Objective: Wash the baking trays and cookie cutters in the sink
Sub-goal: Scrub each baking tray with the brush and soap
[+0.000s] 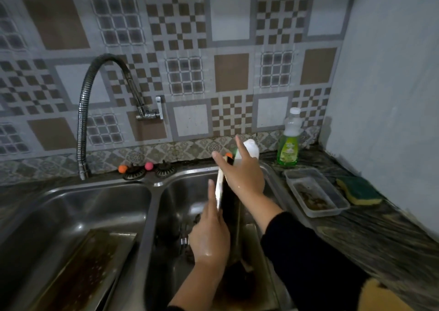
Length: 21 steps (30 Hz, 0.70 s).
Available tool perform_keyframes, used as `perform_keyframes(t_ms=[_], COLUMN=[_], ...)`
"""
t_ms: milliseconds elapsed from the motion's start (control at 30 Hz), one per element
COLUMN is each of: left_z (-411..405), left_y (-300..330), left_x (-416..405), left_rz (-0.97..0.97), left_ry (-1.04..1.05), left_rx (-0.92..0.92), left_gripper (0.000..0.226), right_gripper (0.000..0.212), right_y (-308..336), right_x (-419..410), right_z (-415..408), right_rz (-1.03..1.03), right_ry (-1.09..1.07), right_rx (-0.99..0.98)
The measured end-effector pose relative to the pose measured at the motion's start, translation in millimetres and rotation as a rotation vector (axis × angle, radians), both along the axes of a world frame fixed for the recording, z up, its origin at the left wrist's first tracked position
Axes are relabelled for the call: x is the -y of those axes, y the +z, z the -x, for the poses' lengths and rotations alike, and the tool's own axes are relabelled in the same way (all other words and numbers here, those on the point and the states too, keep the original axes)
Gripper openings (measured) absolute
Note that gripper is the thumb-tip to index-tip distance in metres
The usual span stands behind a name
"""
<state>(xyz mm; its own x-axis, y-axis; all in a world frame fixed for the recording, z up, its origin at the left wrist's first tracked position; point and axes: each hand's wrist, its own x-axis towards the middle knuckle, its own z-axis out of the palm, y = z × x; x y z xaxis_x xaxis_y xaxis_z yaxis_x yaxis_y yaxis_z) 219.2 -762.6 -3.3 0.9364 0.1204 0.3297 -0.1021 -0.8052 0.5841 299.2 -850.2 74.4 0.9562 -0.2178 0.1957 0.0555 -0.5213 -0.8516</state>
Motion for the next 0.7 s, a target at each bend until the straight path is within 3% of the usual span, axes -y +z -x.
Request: perform_keyframes(t_ms=[100, 200, 333, 467, 533, 600, 700], left_z=[5, 8, -9, -30, -30, -22, -12], left_y=[3, 2, -13, -13, -14, -16, -25], left_x=[2, -6, -31, -54, -57, -51, -48], left_rz=[-0.129, -0.103, 0.276, 0.425, 0.597, 0.751, 0.784], left_ry=[-0.043, -0.092, -0.223, -0.089, -0.123, -0.153, -0.125], left_rx=[-0.049, 0.039, 0.012, -0.253, -0.338, -0.268, -0.082], left_gripper=[0.091, 0.08, 0.063, 0.065, 0.066, 0.064, 0.057], right_gripper=[0.062, 0.053, 0.044, 0.044, 0.041, 0.041, 0.041], right_y=[0, -4, 6, 18, 20, 18, 13], right_x=[1, 10, 25, 34, 34, 33, 38], right_z=[6, 5, 8, 11, 14, 17, 16], right_rz=[0.015, -0.09, -0.329, -0.574, -0.651, -0.663, -0.529], right_ry=[-0.094, -0.067, -0.004, 0.023, 0.008, 0.001, -0.004], right_rx=[0.009, 0.049, 0.092, 0.097, 0.121, 0.141, 0.157])
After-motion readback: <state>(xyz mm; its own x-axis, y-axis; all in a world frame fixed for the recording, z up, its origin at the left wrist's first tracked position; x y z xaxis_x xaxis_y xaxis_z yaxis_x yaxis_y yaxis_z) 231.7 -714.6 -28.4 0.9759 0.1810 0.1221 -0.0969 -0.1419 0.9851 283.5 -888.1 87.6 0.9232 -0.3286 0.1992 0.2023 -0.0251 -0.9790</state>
